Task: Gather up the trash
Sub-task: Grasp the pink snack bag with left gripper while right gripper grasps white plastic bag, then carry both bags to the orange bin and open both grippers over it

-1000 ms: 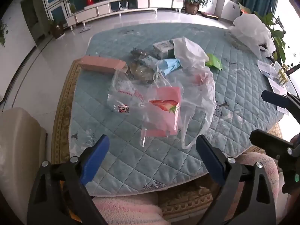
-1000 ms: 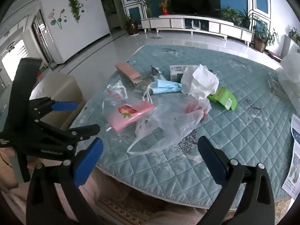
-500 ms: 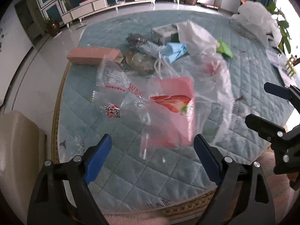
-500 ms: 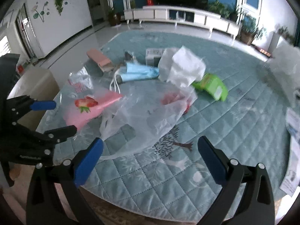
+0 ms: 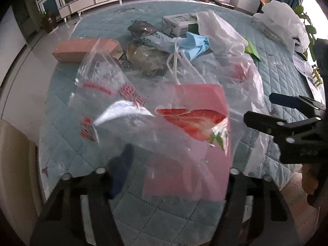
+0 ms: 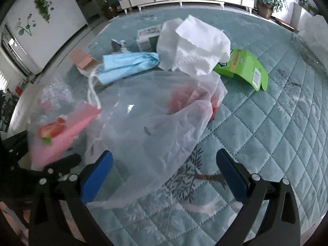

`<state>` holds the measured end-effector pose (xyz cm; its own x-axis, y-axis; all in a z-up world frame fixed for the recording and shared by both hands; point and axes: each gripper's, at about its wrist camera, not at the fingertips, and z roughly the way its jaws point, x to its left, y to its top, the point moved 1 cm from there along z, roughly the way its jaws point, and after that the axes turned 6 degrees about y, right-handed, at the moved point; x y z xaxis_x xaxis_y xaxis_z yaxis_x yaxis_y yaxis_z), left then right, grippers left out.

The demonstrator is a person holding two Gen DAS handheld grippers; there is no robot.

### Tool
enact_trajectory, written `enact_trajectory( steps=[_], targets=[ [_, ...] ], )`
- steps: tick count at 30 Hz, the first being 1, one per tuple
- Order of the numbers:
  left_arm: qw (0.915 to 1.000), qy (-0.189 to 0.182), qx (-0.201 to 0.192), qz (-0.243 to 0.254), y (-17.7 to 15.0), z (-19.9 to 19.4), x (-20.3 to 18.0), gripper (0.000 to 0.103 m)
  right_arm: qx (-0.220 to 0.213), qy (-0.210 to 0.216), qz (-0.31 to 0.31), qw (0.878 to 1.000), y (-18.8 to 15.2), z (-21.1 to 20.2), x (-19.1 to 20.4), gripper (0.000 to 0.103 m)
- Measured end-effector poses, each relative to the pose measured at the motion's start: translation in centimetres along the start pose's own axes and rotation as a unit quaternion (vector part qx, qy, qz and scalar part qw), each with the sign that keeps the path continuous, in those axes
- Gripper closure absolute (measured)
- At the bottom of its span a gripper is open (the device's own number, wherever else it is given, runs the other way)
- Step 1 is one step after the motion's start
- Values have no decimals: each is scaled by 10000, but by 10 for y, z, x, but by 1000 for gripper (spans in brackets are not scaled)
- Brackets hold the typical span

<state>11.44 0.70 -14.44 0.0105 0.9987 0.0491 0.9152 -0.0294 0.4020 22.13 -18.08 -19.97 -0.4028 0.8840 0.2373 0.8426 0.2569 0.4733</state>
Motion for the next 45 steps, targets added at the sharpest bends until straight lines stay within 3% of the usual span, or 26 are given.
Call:
enact_trajectory(
  steps=[1,3,5,6,8,11,18,33,40,45],
  targets=[
    [10000,-15,17,-34,0,1,3,43,18,20,-26,10000,1,2,1,13],
    [9999,41,21,-93,0,4,6,58,-67,-17,-159,9998,3,1,4,38],
    [9999,156,-32,-57,-1,2,7,77,-29,41,-219,9997,4,1,7,83],
    [9999,95,-27,-46,0,1,8,84,-6,109,-221,9997,3,2,7,89],
    [10000,21,-52,19,-1,-1,6,87,-73,106,-262,9996,2,-1,9,100],
    [9994,109,-281,196,0,-9,1,95,-190,126,-369,9991,-2,-8,15,102],
    [9987,6,-493,107,2,-29,5,97,-416,183,-679,9967,-8,-36,36,103],
    [9969,-5,-786,-16,-8,-86,28,97,-1368,62,-1041,9851,-1,-139,87,103],
    [9951,78,-989,-34,-24,-120,49,97,-1598,277,-1592,9738,-13,-176,142,103],
    [9944,278,-976,-305,-54,-140,90,97,-1552,594,-2129,9628,-26,-183,197,103]
  ],
)
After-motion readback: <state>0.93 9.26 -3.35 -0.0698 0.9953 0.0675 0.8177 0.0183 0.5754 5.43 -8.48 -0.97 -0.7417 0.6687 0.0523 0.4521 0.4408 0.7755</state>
